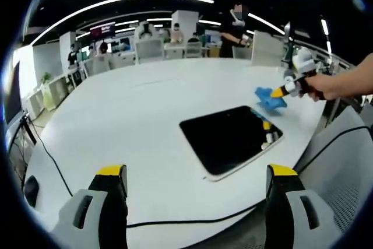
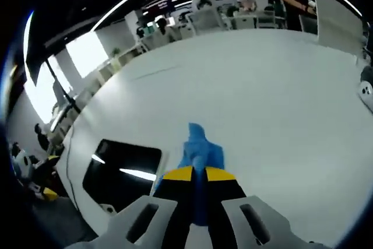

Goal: Wipe the mirror surface with the cleaning cloth until all visible marks leave the cleaned area.

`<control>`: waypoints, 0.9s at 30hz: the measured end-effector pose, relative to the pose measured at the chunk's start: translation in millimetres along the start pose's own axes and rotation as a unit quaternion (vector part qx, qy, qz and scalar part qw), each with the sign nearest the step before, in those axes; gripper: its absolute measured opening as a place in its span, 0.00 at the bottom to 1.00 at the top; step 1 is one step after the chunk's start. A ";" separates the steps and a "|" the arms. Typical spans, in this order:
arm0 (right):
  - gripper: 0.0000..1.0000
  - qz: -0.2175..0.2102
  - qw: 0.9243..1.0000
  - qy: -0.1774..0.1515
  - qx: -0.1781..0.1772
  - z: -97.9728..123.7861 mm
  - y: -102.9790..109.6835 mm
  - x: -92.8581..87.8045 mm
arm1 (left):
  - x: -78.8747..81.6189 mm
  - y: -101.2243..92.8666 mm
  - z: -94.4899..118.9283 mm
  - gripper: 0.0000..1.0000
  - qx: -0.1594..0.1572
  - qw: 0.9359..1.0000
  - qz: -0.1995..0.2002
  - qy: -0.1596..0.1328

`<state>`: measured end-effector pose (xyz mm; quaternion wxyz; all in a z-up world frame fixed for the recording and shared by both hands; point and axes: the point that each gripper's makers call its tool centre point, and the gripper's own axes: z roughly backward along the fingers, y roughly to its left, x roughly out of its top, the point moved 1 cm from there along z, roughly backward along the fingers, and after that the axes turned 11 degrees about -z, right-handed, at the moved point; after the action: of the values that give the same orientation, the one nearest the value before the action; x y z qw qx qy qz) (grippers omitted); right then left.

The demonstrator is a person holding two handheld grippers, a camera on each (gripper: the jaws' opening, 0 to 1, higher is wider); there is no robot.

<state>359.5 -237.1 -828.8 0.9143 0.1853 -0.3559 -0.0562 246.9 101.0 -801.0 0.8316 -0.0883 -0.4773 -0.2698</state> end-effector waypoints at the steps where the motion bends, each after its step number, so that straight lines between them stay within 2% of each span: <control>1: 0.01 0.001 1.000 0.002 0.002 -1.5 3.7 -0.3 | -0.1 -0.7 0.1 1.00 -0.002 1.000 0.000 -0.001; 10: 0.01 0.021 1.000 0.018 0.007 -27.0 42.3 -1.0 | 2.2 -9.0 -0.3 1.00 -0.021 1.000 0.004 -0.006; 12: 0.01 0.019 0.999 0.027 0.005 -35.4 50.0 -4.2 | -5.4 -15.9 -1.9 1.00 -0.039 0.999 -0.022 0.019; 14: 0.01 0.025 0.999 0.039 -0.002 -44.3 56.0 -10.5 | -4.5 -19.7 -3.1 1.00 -0.047 0.999 -0.013 0.019; 17: 0.01 0.035 0.998 0.050 -0.007 -52.1 66.7 -18.4 | -6.6 -17.3 -2.0 1.00 -0.041 0.999 -0.015 0.024; 19: 0.00 0.038 0.998 0.055 -0.006 -56.7 71.3 -23.3 | -4.9 -16.6 -1.8 1.00 -0.040 0.999 -0.011 0.018; 21: 0.00 0.035 0.997 0.068 -0.003 -59.7 80.6 -34.3 | -3.7 -17.7 -1.4 1.00 -0.037 0.999 -0.027 0.018; 23: 0.00 0.042 0.997 0.062 -0.008 -60.4 85.8 -33.6 | -2.7 -20.0 -2.0 1.00 -0.045 0.999 -0.026 0.014; 25: 0.00 0.032 0.997 0.068 -0.002 -62.5 94.8 -35.4 | -1.5 -20.7 -1.9 1.00 -0.050 0.998 -0.023 0.009; 27: 0.00 0.044 0.996 0.074 0.000 -66.7 105.6 -37.5 | -0.6 -23.8 -1.9 1.00 -0.058 0.998 -0.023 0.007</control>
<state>373.4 -110.6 -857.7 0.9395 0.1734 -0.2955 -0.0018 235.4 80.5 -805.1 0.8219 -0.1242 -0.4570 -0.3165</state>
